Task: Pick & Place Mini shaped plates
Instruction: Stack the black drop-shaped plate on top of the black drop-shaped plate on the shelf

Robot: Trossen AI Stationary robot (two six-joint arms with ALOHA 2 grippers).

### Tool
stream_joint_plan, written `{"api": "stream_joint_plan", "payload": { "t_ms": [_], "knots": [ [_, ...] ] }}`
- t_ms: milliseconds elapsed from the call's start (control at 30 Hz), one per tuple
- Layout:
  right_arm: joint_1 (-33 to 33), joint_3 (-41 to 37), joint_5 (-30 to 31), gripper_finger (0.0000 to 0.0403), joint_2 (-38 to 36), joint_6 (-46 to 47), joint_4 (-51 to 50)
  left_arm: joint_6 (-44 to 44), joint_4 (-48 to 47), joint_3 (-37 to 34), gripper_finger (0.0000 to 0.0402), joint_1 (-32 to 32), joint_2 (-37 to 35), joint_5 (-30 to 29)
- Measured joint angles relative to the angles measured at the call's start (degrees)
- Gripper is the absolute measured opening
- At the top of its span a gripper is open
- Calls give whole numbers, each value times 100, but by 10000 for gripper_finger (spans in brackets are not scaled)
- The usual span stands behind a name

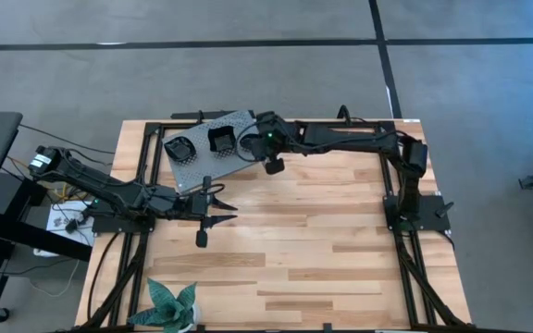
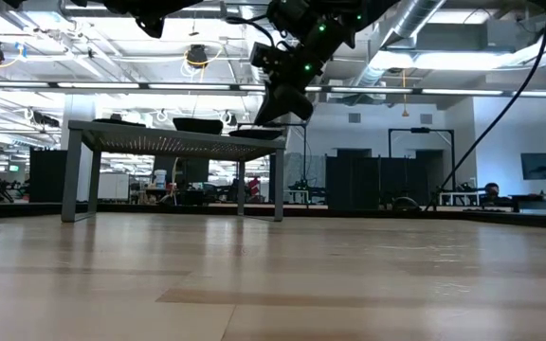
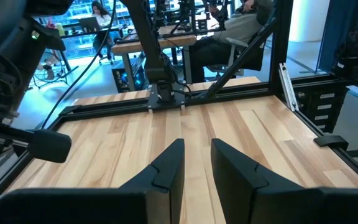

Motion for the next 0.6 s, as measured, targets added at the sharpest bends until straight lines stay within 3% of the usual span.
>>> {"api": "stream_joint_plan", "payload": {
  "t_ms": [267,467,600],
  "knots": [
    [-133,0,23,2,0,139,-142,-1,-1,0,81,0,0,0],
    [207,0,-22,2,-2,123,91,-1,-3,0,81,-1,0,1],
    [338,10,-642,1,154,149,261,-1,-3,0,81,0,0,2]
  ]
}}
